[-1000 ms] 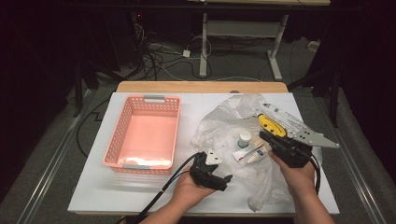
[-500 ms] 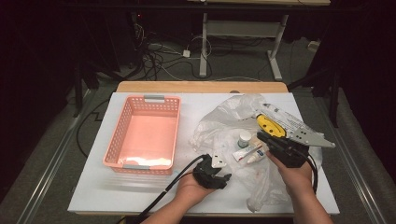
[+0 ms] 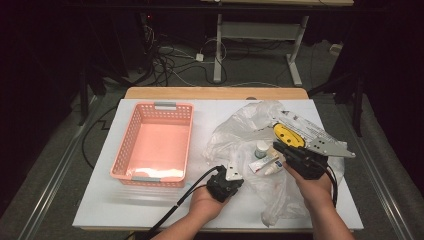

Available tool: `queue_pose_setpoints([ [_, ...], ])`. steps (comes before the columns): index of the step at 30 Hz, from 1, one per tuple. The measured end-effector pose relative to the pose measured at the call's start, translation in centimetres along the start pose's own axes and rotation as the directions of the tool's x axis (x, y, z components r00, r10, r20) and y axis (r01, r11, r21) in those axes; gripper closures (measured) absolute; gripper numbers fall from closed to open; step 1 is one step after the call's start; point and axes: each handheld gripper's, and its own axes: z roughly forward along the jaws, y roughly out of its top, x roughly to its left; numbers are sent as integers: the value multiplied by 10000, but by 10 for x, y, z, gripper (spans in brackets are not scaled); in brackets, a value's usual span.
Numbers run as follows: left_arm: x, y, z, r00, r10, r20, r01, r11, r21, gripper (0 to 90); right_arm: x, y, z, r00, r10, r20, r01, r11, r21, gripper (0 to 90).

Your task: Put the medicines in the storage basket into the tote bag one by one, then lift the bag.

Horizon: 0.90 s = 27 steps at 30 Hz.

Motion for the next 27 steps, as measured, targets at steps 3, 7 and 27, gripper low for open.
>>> queue_pose_setpoints([
  [3, 2, -4, -8, 9998, -201, -29, 198, 9968, -776, 886, 0, 0, 2, 10000, 35, -21, -35, 10000, 7, 900],
  [7, 3, -8, -16, 9996, -284, -83, 268, 9879, -1528, 886, 1, 0, 4, 9999, -76, -83, 76, 10000, 21, 900],
  [27, 17, 3, -76, 9898, -543, -1317, -51, 9105, -4134, 885, 1, 8, -5, 9997, -182, 142, 190, 9983, -557, 900],
])
